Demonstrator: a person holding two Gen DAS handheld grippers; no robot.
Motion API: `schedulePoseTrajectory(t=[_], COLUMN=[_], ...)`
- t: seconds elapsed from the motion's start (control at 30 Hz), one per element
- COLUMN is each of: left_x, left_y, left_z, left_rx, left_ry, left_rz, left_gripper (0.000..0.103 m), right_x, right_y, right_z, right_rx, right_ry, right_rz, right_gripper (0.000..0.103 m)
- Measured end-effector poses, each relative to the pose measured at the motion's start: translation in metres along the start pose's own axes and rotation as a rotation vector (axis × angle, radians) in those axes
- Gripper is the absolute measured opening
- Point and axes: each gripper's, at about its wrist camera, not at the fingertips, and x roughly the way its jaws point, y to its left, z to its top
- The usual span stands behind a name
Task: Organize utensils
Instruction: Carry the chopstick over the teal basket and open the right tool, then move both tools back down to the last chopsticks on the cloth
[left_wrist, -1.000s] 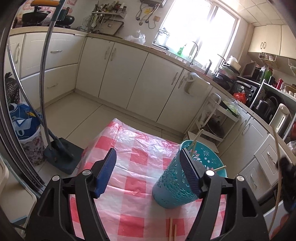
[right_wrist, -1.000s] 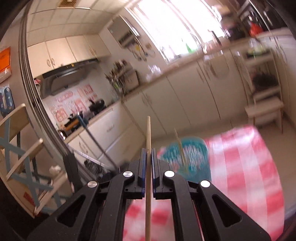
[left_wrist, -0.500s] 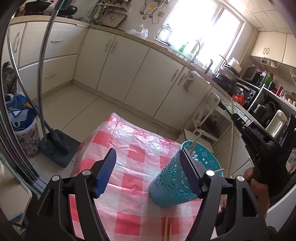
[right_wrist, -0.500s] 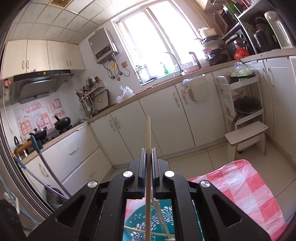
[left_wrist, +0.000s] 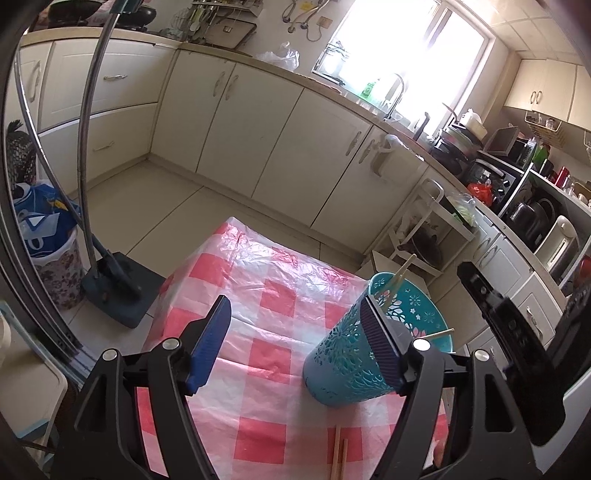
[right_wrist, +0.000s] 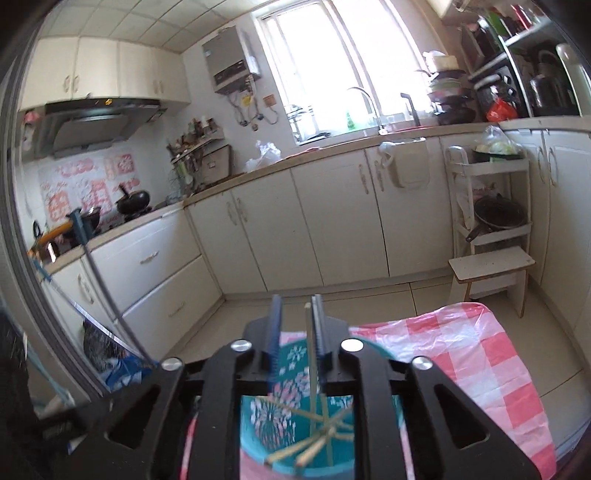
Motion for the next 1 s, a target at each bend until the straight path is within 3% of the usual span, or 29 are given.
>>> schedulePoseTrajectory(t=[0.2,0.33,0.47,0.57,1.0], left_x=[-0.003,-0.006,-0.009,-0.01,-0.004], left_y=[0.001,0.003,0.005,0.006,0.013], left_z=[-0.001,-0.002,-0.006,-0.01,-0.031], left_rx=[0.012,0.018,0.032,0.054,0.204], left_ry=[0.002,-0.002,0.002,0.01,0.112], left_rz=[0.016,0.029,0.047,0.061,0.131], left_gripper=[0.071,0.071,0.072,0.073,0.076], right_x=[-0.064,-0.093,-0.092,-0.084,-0.041], right_y=[0.002,0.0,-0.004,-0.007,0.002], right_z=[-0.029,-0.077,-0.134,-0.16,-0.193], right_rx=[-0.044,-0.074,-0.09,-0.074,-0.16], right_ry=[0.007,0.119,0.307,0.394,0.545], right_rz=[0.0,-0.038,-0.069,-0.078,-0.175], right_gripper=[0.03,0.033,0.032,0.029,0.026])
